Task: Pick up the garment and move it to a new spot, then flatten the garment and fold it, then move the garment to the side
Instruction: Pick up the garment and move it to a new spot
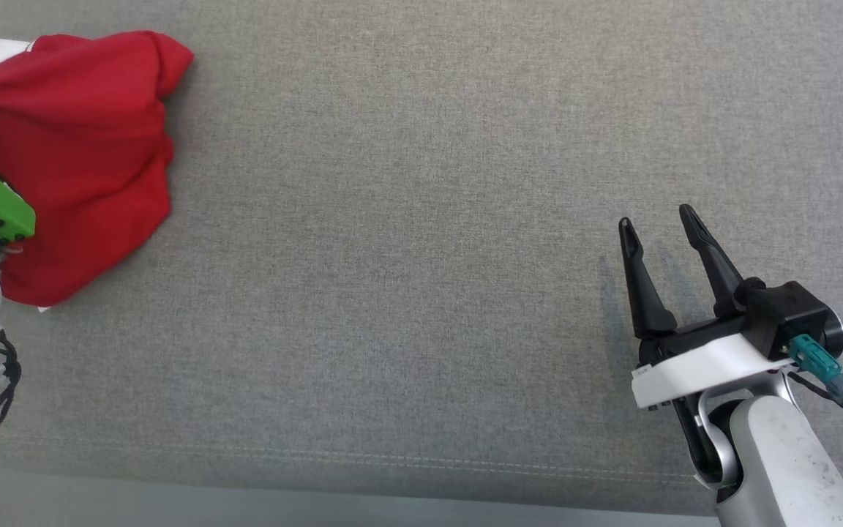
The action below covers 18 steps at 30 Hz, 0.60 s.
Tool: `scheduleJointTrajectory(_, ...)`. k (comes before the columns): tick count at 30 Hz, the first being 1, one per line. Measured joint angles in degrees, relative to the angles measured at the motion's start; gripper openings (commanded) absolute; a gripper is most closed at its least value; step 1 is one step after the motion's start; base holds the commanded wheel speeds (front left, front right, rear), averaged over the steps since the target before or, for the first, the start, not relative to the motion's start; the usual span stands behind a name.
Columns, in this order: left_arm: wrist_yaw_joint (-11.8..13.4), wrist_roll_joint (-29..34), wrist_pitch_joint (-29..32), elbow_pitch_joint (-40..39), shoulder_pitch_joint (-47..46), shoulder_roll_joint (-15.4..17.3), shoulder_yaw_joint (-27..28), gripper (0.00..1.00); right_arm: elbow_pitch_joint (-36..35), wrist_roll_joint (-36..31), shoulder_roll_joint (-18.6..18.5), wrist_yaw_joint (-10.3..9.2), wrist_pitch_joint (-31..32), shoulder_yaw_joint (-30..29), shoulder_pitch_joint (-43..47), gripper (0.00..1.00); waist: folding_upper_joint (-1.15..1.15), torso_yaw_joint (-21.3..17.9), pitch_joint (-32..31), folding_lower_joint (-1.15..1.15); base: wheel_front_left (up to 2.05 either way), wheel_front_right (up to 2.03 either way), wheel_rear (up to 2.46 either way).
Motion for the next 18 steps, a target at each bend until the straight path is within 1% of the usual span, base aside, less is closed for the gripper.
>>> scheduleJointTrajectory(4,2.6,2.7,-7.4,-2.0,-0.9,0.7,-0.2,0.00,0.3,0.1,0.3,0.00,-0.1,-0.2,0.1,1.00,0.00,0.3,-1.3,0.00,0.00,0.00,0.00)
scheduleJointTrajectory(8,4.8,4.8,-10.3,-7.6,-0.8,0.6,-0.3,0.00,0.6,0.4,0.7,0.00,-0.5,-0.3,0.6,1.00,0.00,0.3,-2.9,0.00,0.00,0.00,0.00)
scheduleJointTrajectory(11,6.6,6.8,-10.9,-14.5,1.8,-0.2,-0.9,0.00,0.9,0.6,1.0,0.00,-0.7,-0.6,1.2,1.00,0.00,0.1,-4.1,-0.01,0.00,0.00,0.00)
scheduleJointTrajectory(14,8.2,8.4,-11.0,-22.5,6.4,-2.0,-2.1,0.00,1.0,0.7,1.3,0.00,-1.0,-0.9,1.3,1.00,0.00,-0.1,-5.2,-0.01,0.00,0.00,0.00)
scheduleJointTrajectory(15,9.5,9.4,-11.2,-28.2,9.4,-3.2,-2.9,0.00,1.1,1.0,1.4,0.00,-1.1,-0.9,1.3,1.00,0.00,-0.6,-5.6,-0.01,0.00,0.00,0.00)
scheduleJointTrajectory(18,11.3,10.6,-11.2,-35.3,13.9,-4.9,-4.9,0.00,1.3,1.1,1.6,0.00,-1.3,-0.8,1.3,1.00,0.00,-1.6,-5.9,-0.01,0.00,0.00,0.00)
